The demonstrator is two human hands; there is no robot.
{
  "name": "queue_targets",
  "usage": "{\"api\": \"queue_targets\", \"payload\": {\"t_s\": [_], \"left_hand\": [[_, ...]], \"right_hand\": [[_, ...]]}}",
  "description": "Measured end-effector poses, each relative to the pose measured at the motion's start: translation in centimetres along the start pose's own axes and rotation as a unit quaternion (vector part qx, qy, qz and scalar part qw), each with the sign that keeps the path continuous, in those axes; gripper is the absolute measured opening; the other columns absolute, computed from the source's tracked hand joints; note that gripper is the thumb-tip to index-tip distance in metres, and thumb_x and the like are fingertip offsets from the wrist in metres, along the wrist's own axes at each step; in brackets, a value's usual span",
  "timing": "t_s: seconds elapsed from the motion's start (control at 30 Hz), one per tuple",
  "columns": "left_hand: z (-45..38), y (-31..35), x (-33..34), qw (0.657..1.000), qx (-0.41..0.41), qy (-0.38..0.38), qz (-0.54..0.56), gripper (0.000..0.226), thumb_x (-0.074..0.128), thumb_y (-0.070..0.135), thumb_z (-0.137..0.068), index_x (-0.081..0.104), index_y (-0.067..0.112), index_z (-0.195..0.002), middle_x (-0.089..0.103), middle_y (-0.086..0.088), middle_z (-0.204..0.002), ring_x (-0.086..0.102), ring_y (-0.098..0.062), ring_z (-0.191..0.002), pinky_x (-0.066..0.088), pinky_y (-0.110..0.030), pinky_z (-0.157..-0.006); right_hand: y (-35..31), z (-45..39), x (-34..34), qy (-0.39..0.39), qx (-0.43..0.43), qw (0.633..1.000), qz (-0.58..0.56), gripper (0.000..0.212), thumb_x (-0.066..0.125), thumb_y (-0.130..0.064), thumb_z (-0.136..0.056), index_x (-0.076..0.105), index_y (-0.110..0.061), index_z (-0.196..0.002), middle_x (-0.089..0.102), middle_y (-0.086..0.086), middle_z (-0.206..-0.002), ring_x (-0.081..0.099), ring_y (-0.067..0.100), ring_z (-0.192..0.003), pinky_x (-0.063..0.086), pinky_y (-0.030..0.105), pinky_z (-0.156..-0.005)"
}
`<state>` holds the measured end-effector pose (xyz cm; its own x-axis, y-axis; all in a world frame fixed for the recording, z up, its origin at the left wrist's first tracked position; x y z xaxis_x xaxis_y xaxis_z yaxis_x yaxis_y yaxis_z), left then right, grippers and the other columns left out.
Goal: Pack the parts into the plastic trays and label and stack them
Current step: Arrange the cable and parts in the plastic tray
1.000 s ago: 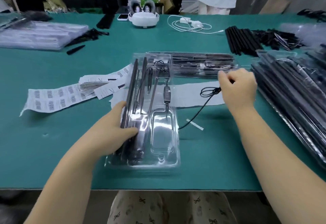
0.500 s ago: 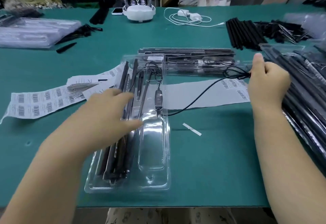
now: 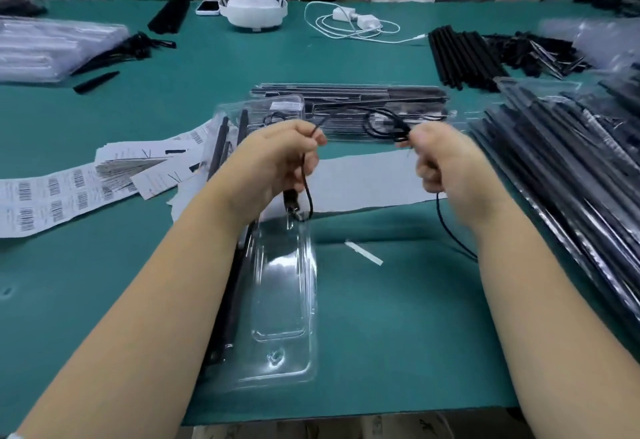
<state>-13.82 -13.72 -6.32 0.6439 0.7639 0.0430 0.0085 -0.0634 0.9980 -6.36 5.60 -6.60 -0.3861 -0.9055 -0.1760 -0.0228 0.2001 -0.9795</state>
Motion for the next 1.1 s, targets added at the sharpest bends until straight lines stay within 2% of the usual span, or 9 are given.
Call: {"api": "queue_targets", "payload": {"t_s": [0.1, 0.2, 0.37, 0.47, 0.53, 0.67, 0.9, 1.0, 1.1], "left_hand": [[-0.1, -0.2, -0.6, 0.996, 0.0, 0.034, 0.085, 0.02, 0.055, 0.034, -0.083, 0.071, 0.024, -0.077, 0.045, 0.009, -0.052, 0.044, -0.007, -0.049, 0.038, -0.022, -0.05], [0.0, -0.2, -1.1, 0.991, 0.002, 0.066, 0.119, 0.043, 0.042, 0.043, -0.098, 0.075, 0.025, -0.076, 0.039, 0.008, -0.047, 0.041, -0.01, -0.045, 0.039, -0.022, -0.049], [0.1, 0.0, -0.7, 0.992, -0.014, 0.103, 0.071, 0.038, 0.034, 0.033, -0.101, 0.071, 0.031, -0.095, 0.047, 0.003, -0.049, 0.044, -0.012, -0.044, 0.04, -0.019, -0.045], [0.2, -0.1, -1.1, 0.984, -0.01, 0.153, 0.093, 0.024, 0.043, 0.034, -0.097, 0.066, 0.028, -0.099, 0.057, 0.005, -0.058, 0.045, -0.012, -0.048, 0.038, -0.02, -0.042], [0.2, -0.1, -1.4, 0.98, -0.012, 0.176, 0.091, 0.031, 0.046, 0.044, -0.094, 0.066, 0.02, -0.092, 0.058, 0.006, -0.064, 0.043, -0.011, -0.05, 0.035, -0.021, -0.04], [0.4, 0.1, -2.4, 0.97, -0.003, 0.237, -0.056, 0.044, 0.037, 0.052, -0.097, 0.065, 0.021, -0.082, 0.051, 0.014, -0.051, 0.044, -0.005, -0.044, 0.037, -0.018, -0.04], [1.0, 1.9, -0.9, 0.957, 0.116, 0.206, -0.166, 0.045, 0.03, 0.032, -0.104, 0.053, 0.029, -0.066, 0.056, 0.024, -0.054, 0.049, 0.007, -0.053, 0.038, -0.011, -0.058], [1.2, 2.2, 0.0, 0.965, 0.14, 0.17, -0.144, 0.041, 0.029, 0.035, -0.103, 0.065, 0.02, -0.09, 0.064, 0.016, -0.083, 0.055, 0.002, -0.076, 0.042, -0.015, -0.073], [1.0, 1.2, 0.6, 0.982, 0.107, 0.11, -0.113, 0.05, 0.021, 0.05, -0.096, 0.066, 0.037, -0.113, 0.068, 0.01, -0.108, 0.059, -0.009, -0.101, 0.05, -0.03, -0.089]], "right_hand": [[-1.3, 1.5, 3.8, -0.137, -0.053, 0.988, 0.048, 0.017, 0.056, -0.037, -0.082, 0.065, -0.025, -0.073, 0.04, -0.013, -0.055, 0.036, 0.006, -0.05, 0.032, 0.017, -0.048], [-3.0, 1.9, 6.0, -0.169, -0.081, 0.977, 0.102, 0.031, 0.045, -0.04, -0.086, 0.069, -0.021, -0.083, 0.054, -0.009, -0.061, 0.046, 0.011, -0.057, 0.042, 0.025, -0.054], [-5.2, 0.8, 8.4, -0.056, -0.117, 0.989, 0.066, 0.019, 0.039, -0.025, -0.098, 0.057, -0.02, -0.096, 0.062, -0.009, -0.063, 0.049, 0.008, -0.052, 0.042, 0.029, -0.053], [-4.5, 1.5, 9.7, 0.003, -0.168, 0.959, 0.228, 0.017, 0.034, -0.027, -0.101, 0.05, -0.021, -0.104, 0.064, -0.004, -0.074, 0.055, 0.015, -0.066, 0.043, 0.037, -0.063], [-3.6, 1.9, 10.3, -0.007, -0.175, 0.936, 0.304, 0.019, 0.035, -0.03, -0.101, 0.05, -0.019, -0.102, 0.062, -0.001, -0.076, 0.055, 0.022, -0.072, 0.043, 0.038, -0.064], [-3.4, 2.4, 10.4, -0.014, -0.208, 0.91, 0.359, 0.021, 0.043, -0.031, -0.098, 0.051, -0.018, -0.084, 0.043, -0.009, -0.058, 0.04, 0.019, -0.06, 0.026, 0.033, -0.052], [-3.2, 3.0, 10.1, 0.005, -0.153, 0.967, 0.203, 0.033, 0.037, -0.048, -0.092, 0.053, -0.022, -0.083, 0.063, -0.002, -0.068, 0.058, 0.017, -0.07, 0.047, 0.039, -0.066], [-3.6, 3.3, 10.2, 0.03, -0.185, 0.96, 0.208, 0.03, 0.035, -0.043, -0.097, 0.052, -0.019, -0.099, 0.065, -0.001, -0.072, 0.06, 0.021, -0.069, 0.048, 0.042, -0.065], [-4.0, 3.3, 9.5, 0.071, -0.206, 0.956, 0.194, 0.026, 0.03, -0.041, -0.097, 0.05, -0.024, -0.097, 0.062, -0.009, -0.069, 0.057, 0.014, -0.065, 0.043, 0.035, -0.06]]}}
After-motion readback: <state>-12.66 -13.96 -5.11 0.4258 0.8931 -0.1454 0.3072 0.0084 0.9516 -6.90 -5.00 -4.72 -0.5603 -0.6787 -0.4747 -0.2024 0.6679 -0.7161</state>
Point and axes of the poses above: each hand's wrist, its own z-axis away from the middle knuckle, its own x-axis out of the palm, y = z × x, the point moved 7 cm from there along -z, towards the middle knuckle
